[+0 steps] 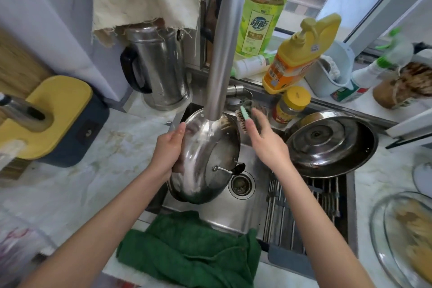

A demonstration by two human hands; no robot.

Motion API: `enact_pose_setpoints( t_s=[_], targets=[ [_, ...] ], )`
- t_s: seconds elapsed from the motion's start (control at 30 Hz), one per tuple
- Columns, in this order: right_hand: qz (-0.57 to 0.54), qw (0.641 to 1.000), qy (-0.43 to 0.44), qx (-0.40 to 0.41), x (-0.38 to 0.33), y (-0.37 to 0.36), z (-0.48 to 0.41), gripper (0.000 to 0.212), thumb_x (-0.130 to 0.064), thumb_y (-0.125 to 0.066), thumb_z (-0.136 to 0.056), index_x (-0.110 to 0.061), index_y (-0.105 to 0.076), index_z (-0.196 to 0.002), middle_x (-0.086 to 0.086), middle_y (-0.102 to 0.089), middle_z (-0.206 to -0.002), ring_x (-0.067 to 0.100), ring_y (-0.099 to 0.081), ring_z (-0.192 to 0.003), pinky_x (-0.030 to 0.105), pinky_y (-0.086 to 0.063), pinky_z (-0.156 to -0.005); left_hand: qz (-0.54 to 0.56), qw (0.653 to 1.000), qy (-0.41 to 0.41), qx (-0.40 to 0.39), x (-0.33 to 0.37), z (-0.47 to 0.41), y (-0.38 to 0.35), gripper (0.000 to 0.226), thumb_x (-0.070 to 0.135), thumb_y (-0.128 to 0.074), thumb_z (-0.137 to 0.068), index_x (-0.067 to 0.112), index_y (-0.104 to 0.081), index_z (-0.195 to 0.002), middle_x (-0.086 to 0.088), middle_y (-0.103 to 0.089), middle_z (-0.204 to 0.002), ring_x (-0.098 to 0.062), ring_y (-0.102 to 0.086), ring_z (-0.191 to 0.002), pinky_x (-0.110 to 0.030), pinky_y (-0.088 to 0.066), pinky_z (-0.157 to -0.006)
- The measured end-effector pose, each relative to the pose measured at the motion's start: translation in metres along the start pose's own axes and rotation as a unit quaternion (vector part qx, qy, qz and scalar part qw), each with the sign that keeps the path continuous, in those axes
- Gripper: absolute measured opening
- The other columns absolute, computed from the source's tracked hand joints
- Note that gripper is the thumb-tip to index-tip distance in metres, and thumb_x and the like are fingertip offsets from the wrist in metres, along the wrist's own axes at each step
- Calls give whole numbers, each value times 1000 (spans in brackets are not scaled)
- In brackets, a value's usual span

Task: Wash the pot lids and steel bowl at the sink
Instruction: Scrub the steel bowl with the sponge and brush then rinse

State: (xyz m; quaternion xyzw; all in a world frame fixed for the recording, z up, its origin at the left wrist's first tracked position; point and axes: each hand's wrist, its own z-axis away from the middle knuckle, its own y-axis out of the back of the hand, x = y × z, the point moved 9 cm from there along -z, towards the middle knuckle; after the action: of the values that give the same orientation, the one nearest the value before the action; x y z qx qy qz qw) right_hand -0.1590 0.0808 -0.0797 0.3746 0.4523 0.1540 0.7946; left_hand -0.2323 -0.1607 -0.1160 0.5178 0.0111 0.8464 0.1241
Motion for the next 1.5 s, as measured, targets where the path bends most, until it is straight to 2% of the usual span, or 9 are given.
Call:
enact_pose_setpoints(
  t_s=[0.17,0.27,0.47,0.6,0.73,0.9,1.13,1.33,1.5],
  targets=[
    [-73,997,12,18,2,-21,-3,41,-49,-43,-97,-43,-44,-137,4,-70,-115,15,-63,-86,36,-49,-72,35,998,49,2,-9,6,-3,49,54,-54,-90,6,-65,-83,-8,-66,-69,-12,-64,-50,-22,-49,-41],
    [-45,981,189,-1,-44,-40,40,44,-48,-52,-93,-41,-47,-136,0,-70,-87,10,-54,-60,32,-43,-54,58,995,78,4,-14,8,-3,53,57,-51,-90,8,-69,-94,-9,-71,-81,-21,-70,-68,-27,-54,-50],
    [-27,995,63,71,-26,-22,15,41,-45,-48,-97,-36,-50,-136,7,-74,-94,18,-65,-70,35,-49,-59,117,989,90,1,-20,22,-17,39,51,-45,-96,20,-65,-83,2,-73,-69,-12,-70,-63,-23,-51,-55],
    [16,983,184,9,-55,-51,60,42,-48,-49,-95,-40,-48,-136,2,-71,-80,14,-58,-62,34,-40,-54,140,985,101,16,-19,25,-15,43,50,-41,-98,17,-65,-86,2,-72,-63,-11,-69,-54,-20,-50,-43],
    [-9,998,18,55,-15,-28,6,41,-47,-46,-97,-36,-50,-136,9,-73,-101,25,-67,-87,35,-45,-63,100,990,93,19,-17,31,-20,43,53,-42,-97,19,-63,-81,-1,-69,-70,-14,-66,-57,-22,-52,-45],
    [11,980,196,-18,-56,-47,71,46,-56,-51,-90,-46,-47,-135,-1,-71,-78,8,-50,-53,32,-45,-51,88,994,62,-2,-15,28,-16,45,53,-39,-97,20,-69,-91,4,-73,-68,-11,-71,-65,-26,-53,-59],
    [-23,998,-38,-48,39,-30,-35,43,-51,-41,-98,-27,-63,-126,5,-68,-117,25,-59,-112,35,-47,-86,52,995,80,3,-32,34,-2,49,54,-41,-95,14,-69,-87,-13,-73,-91,-29,-70,-88,-35,-56,-77],
    [-274,944,-155,-95,98,-64,-29,45,-50,-51,-93,-11,-59,-115,-4,-32,-56,9,-30,-44,20,-25,-38,33,999,9,-4,-16,28,21,53,57,-42,-87,12,-69,-80,-1,-73,-68,-17,-67,-72,-27,-52,-71],
    [-400,897,-148,-114,87,-67,-27,37,-51,-48,-93,-16,-53,-86,-7,-28,-60,6,-22,-50,18,-13,-42,43,999,-6,-27,-6,23,24,56,61,-39,-73,14,-68,-82,2,-73,-70,-13,-66,-74,-27,-51,-75]
  ],
)
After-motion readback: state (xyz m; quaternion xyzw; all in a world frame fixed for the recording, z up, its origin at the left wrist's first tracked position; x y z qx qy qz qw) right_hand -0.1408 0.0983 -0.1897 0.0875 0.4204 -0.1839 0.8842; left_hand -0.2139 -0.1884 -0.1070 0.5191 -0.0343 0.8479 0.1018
